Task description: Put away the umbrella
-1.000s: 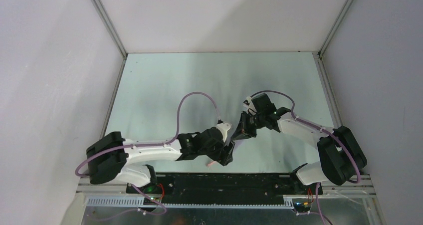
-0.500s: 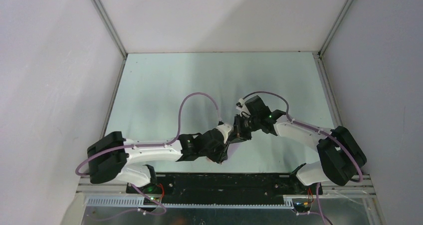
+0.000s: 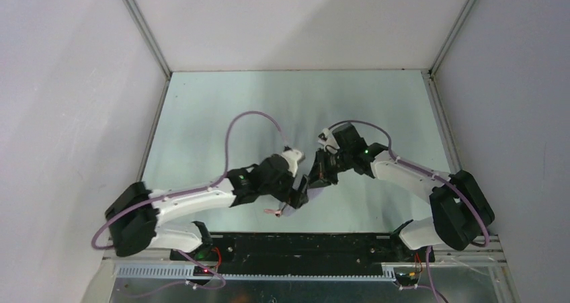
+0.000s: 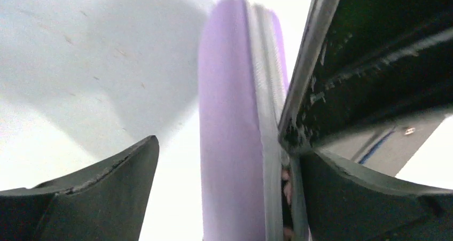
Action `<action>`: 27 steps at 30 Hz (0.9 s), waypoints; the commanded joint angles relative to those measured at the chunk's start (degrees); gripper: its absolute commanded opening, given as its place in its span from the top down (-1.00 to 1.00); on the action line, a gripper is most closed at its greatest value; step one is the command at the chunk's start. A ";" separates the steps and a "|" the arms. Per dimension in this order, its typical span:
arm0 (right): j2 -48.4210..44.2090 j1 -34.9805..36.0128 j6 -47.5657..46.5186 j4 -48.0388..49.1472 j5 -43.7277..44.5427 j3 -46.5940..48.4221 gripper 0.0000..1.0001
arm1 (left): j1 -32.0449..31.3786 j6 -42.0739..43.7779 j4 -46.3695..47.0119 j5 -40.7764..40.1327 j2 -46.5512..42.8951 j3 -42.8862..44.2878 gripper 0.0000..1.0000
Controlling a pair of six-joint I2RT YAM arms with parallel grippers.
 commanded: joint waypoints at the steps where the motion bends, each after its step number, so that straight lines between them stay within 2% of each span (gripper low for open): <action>1: -4.68 -4.08 5.51 2.03 -6.48 6.84 1.00 | 5.47 0.77 4.36 4.47 -11.62 1.08 -0.98; 6: -6.92 -8.61 12.64 7.92 -9.60 9.24 1.00 | 11.82 0.88 4.01 7.99 -22.77 0.31 -0.99; 10: -7.97 -11.44 17.55 10.98 -10.12 13.03 1.00 | 14.59 0.78 4.03 10.01 -27.17 0.82 -0.99; 17: -10.15 -15.83 28.19 21.92 -8.40 15.23 1.00 | 16.91 -1.40 10.09 10.38 -30.90 -1.69 -0.99; 22: -10.51 -16.45 32.56 26.39 -7.75 16.93 1.00 | 19.40 -5.71 15.61 11.36 -32.63 -5.24 -0.99; 27: -11.43 -16.64 36.57 29.42 -7.10 16.93 1.00 | 19.61 -4.57 24.89 9.96 -31.57 -8.67 -0.99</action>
